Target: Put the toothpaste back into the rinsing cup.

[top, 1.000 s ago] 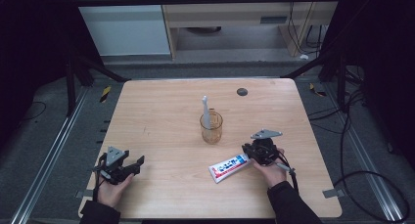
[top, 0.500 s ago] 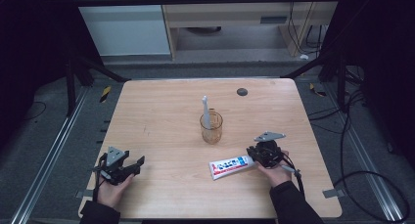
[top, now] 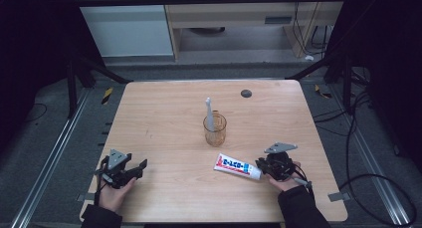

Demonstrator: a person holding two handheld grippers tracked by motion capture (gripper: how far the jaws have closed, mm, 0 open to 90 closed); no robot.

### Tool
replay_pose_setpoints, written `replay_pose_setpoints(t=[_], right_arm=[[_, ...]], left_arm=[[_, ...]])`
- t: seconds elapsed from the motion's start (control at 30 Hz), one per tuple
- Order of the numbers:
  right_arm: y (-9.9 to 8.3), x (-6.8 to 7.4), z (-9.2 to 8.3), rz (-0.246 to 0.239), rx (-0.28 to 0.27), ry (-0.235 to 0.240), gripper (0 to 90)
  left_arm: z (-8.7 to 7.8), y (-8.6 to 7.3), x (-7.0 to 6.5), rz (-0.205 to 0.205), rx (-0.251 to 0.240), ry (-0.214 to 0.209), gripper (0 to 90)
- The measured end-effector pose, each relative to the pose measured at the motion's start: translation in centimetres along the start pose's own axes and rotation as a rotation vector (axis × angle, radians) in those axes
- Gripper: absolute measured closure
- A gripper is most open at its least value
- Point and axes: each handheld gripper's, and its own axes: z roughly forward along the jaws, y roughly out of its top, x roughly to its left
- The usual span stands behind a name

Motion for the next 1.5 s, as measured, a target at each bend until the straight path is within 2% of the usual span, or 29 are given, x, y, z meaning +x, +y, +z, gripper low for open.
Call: replay_pose_setpoints(t=[0.47,0.8,1.03,1.23,1.5], right_arm=[[-1.3,1.2,-1.0,-0.021,0.024,0.031,79.2],[-1.5,2.0,-0.9,-0.031,0.041,0.044,78.0],[-0.9,1.6,-1.6,-0.013,-0.003,0.03,70.8],[0.1,1.5,-1.8,-0.022,-0.027,0.011,61.3],[1.5,2.1,-1.4,-0.027,-0.013,0.02,55.3]], left_arm=[[0.0,0.0,0.0,-0.002,0.0,-0.002,32.2],[0.0,0.0,0.0,-0.004,-0.001,-0.004,32.0],[0.0,0.0,0.0,-0.004,0.001,-0.004,31.8],[0.1,0.0,0.1,0.001,0.003,-0.005,31.8],[0.1,0.0,0.1,0.002,0.006,-0.006,31.8]])
